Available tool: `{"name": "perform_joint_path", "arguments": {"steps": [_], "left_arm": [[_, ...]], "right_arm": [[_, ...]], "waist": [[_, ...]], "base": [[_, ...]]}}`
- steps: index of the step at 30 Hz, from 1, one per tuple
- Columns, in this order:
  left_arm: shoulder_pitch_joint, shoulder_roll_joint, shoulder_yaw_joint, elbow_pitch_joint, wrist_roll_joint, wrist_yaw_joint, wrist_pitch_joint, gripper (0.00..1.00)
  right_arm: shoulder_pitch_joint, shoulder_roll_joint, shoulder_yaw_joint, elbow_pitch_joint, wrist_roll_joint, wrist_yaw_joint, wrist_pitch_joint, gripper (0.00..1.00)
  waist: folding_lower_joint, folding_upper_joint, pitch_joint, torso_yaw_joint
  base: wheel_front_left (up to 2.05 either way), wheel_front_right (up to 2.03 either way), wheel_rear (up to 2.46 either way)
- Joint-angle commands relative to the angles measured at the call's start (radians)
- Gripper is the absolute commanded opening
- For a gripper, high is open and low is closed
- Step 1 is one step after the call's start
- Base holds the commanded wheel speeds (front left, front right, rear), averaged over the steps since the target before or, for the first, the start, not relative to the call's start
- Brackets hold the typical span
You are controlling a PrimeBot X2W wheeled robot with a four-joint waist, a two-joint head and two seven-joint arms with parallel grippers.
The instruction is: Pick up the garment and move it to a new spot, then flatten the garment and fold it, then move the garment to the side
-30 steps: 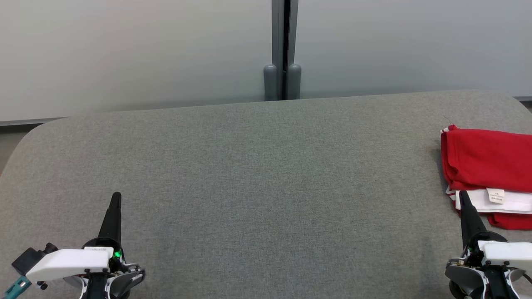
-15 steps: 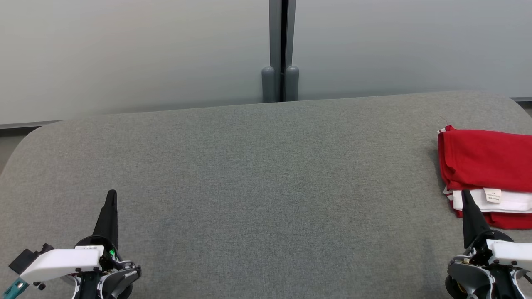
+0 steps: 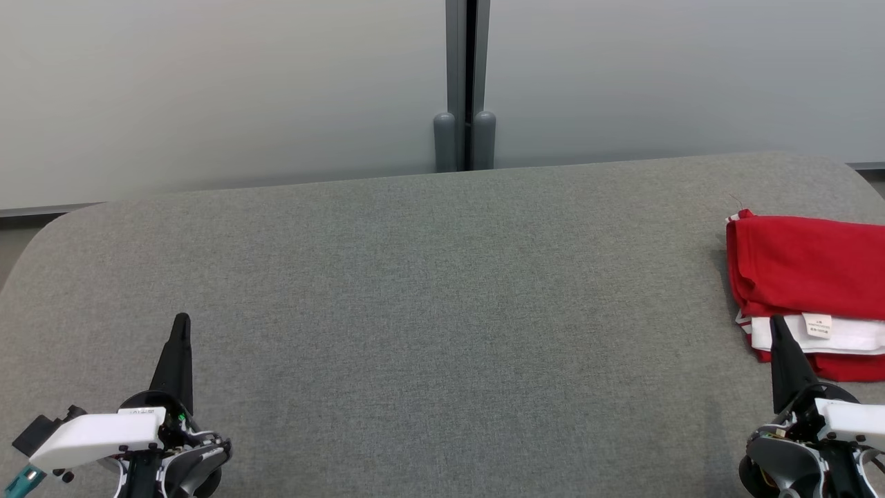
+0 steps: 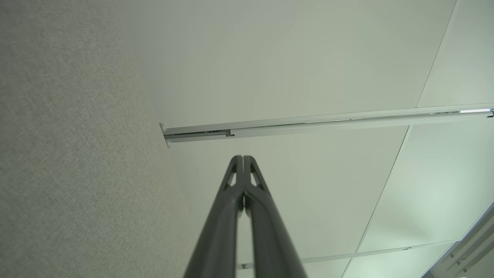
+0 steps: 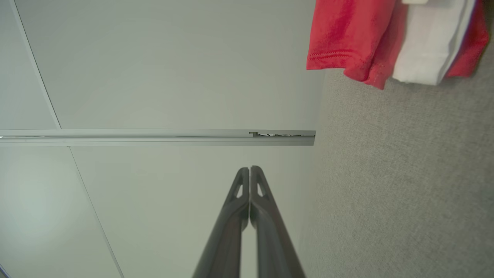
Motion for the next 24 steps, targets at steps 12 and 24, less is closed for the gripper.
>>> {"name": "perform_joint_path", "arguments": {"steps": [12, 24], "left_arm": [[-0.011, 0.003, 0.008, 0.001, 0.004, -0.005, 0.005, 0.0], [-0.012, 0.001, 0.01, 0.001, 0.006, -0.005, 0.007, 0.0]], "right_arm": [[-0.009, -0.001, -0.001, -0.003, 0.002, 0.0, 0.005, 0.0], [-0.009, 0.0, -0.002, -0.003, 0.001, 0.0, 0.005, 0.0]], "waist": [[0.0, 0.0, 0.0, 0.0], [0.0, 0.0, 0.0, 0.0]], "base": [[0.0, 0.0, 0.0], [0.0, 0.0, 0.0]]}}
